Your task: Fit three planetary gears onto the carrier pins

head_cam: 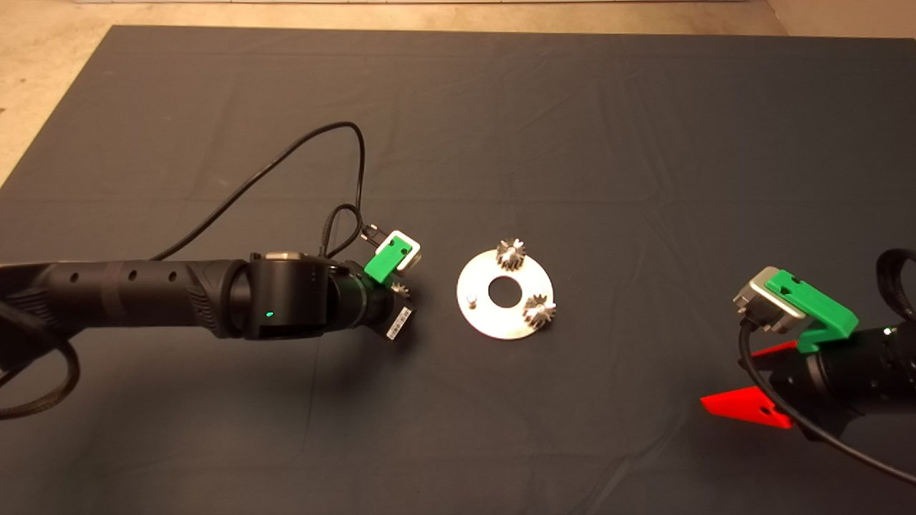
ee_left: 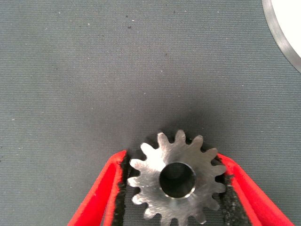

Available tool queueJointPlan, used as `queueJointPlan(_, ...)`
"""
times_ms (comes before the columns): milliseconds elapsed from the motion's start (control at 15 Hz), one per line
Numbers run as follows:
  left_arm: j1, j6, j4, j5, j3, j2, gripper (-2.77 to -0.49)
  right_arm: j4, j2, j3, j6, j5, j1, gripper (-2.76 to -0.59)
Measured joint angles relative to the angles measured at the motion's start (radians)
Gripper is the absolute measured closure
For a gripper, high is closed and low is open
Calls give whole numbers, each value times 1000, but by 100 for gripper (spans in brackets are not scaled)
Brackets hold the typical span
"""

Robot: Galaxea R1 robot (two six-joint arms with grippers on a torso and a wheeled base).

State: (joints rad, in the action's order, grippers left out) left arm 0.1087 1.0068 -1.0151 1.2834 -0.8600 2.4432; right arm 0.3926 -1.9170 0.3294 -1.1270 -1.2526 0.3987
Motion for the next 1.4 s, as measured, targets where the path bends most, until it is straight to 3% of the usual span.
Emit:
queueJointPlan(933, 0, -1, 5, 0, 0, 0, -84, 0, 0, -1, 0, 0, 0, -202)
queueJointPlan(1000, 4, -1, 17, 1, 0, 1, -84, 0, 0, -1, 0, 0, 0, -202)
queueJointPlan(1133, 27, -4, 89, 10, 0, 4, -82, 0, 0, -1, 0, 0, 0, -202)
queueJointPlan(1267, 60, -23, 141, 18, 0, 21, -83, 0, 4, -1, 0, -1, 0, -202)
queueJointPlan(1400, 83, -26, 157, 34, 0, 53, -82, 0, 17, -1, 1, 0, 0, -202)
